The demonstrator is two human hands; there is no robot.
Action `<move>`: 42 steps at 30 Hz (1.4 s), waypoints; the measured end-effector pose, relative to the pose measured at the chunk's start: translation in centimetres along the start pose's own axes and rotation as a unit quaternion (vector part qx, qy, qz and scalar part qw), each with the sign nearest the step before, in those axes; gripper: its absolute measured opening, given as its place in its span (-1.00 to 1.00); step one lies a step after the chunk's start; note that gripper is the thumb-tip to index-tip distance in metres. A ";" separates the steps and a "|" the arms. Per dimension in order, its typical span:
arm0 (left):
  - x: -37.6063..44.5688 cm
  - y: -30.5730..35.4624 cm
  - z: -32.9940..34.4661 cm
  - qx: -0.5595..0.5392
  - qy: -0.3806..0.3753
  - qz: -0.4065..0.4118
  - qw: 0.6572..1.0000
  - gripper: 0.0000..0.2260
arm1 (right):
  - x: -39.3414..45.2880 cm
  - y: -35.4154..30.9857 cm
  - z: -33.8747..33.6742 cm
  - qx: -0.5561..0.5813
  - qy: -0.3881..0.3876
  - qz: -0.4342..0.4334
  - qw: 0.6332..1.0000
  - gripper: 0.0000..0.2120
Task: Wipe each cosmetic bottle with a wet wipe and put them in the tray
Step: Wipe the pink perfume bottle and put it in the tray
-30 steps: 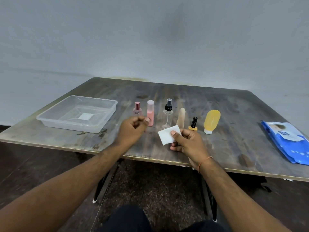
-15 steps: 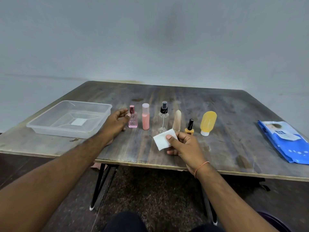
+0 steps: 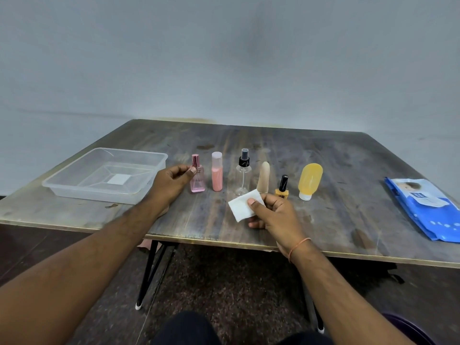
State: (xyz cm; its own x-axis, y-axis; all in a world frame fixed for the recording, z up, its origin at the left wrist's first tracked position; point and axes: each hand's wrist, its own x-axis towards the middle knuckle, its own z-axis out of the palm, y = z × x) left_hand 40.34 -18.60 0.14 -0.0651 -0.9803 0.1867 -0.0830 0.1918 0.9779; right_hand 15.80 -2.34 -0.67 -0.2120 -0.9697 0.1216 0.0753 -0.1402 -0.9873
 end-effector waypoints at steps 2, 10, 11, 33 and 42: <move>-1.0 0.2 0.2 0.006 -0.016 0.002 1.000 -0.83 | 0.0 0.0 0.0 -0.005 0.004 -0.002 1.000 -0.88; -4.7 0.6 1.7 -0.017 -0.116 -0.004 0.993 -0.90 | 0.3 -0.1 -0.2 0.037 0.023 0.019 0.999 -0.91; -5.1 0.7 2.2 -0.019 -0.133 -0.005 0.991 -0.89 | 0.3 -0.1 -0.2 0.039 0.025 0.019 0.999 -0.91; -6.1 0.0 4.3 -0.009 -0.206 0.048 0.977 -0.64 | 0.2 0.6 1.2 -0.168 0.150 -0.154 0.962 -0.87; -6.3 0.1 4.0 0.029 -0.181 0.088 0.979 -0.76 | 0.9 0.4 1.0 -0.439 0.024 -0.363 0.822 -0.78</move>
State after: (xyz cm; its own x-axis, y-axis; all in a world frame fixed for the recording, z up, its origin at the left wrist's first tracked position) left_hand 36.75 -12.22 -1.33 -0.4313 -0.8520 0.2968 -0.0935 0.3694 0.9245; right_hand 16.66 -3.50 -0.85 0.0702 -0.6823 0.7277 -0.8150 -0.4598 -0.3526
